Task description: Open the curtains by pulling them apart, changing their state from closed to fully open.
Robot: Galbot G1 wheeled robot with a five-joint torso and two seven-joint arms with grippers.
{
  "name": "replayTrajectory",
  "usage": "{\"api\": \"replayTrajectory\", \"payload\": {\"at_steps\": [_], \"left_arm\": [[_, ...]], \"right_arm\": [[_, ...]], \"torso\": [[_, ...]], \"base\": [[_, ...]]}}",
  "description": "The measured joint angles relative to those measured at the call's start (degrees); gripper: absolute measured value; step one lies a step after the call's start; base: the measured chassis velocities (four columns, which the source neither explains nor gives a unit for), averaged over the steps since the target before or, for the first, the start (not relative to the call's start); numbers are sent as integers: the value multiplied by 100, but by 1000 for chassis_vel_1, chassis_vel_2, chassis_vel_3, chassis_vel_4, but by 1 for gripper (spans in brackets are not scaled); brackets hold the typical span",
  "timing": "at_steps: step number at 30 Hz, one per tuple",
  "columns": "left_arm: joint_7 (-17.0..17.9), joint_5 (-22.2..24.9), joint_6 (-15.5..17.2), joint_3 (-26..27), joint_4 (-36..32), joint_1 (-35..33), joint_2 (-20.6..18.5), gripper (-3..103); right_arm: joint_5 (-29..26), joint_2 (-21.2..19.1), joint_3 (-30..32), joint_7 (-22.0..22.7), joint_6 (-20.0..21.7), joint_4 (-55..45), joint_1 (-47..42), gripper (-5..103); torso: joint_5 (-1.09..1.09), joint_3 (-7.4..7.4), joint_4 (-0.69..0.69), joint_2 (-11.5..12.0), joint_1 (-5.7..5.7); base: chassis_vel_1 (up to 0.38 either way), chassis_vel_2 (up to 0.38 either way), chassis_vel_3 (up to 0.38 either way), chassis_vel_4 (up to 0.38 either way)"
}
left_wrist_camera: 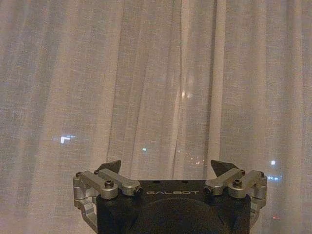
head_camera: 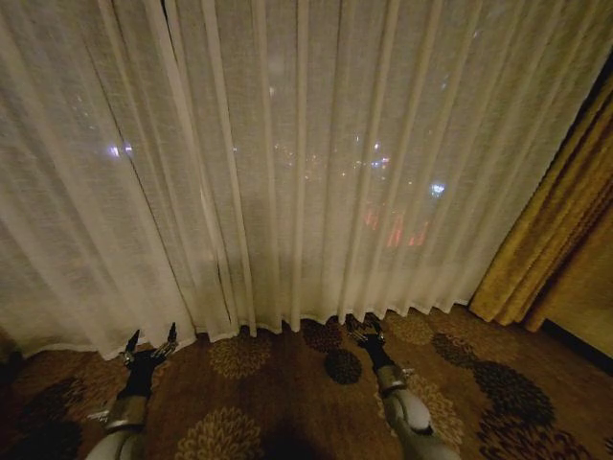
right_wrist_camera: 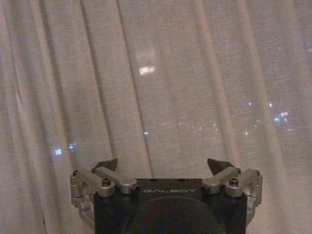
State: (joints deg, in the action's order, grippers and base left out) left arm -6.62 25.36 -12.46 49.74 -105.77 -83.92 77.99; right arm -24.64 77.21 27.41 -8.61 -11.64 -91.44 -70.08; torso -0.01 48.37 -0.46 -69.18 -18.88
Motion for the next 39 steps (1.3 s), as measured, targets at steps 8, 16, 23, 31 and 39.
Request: {"api": "replayTrajectory", "payload": {"at_steps": [8, 16, 23, 31, 39], "left_arm": [[0, 0, 0, 0, 0, 0, 0, 100], [0, 0, 0, 0, 0, 0, 0, 100], [0, 0, 0, 0, 0, 0, 0, 100], [0, 0, 0, 0, 0, 0, 0, 100], [0, 0, 0, 0, 0, 0, 0, 100]], "right_arm": [[29, -135, 184, -119, -7, -357, -387, 100], [-41, -267, 233, -121, 26, -679, -659, 100], [25, -282, 214, 127, 139, -770, -651, 100], [75, -294, 128, -184, 25, -616, -559, 100], [96, -297, -49, -311, -44, -418, -358, 100]], "torso": [[2, 0, 0, 0, 0], [1, 0, 0, 0, 0], [0, 0, 0, 0, 0], [0, 0, 0, 0, 0], [0, 0, 1, 0, 0]], "base": [[0, 0, 0, 0], [0, 0, 0, 0], [0, 0, 0, 0], [0, 0, 0, 0], [0, 0, 0, 0]]}}
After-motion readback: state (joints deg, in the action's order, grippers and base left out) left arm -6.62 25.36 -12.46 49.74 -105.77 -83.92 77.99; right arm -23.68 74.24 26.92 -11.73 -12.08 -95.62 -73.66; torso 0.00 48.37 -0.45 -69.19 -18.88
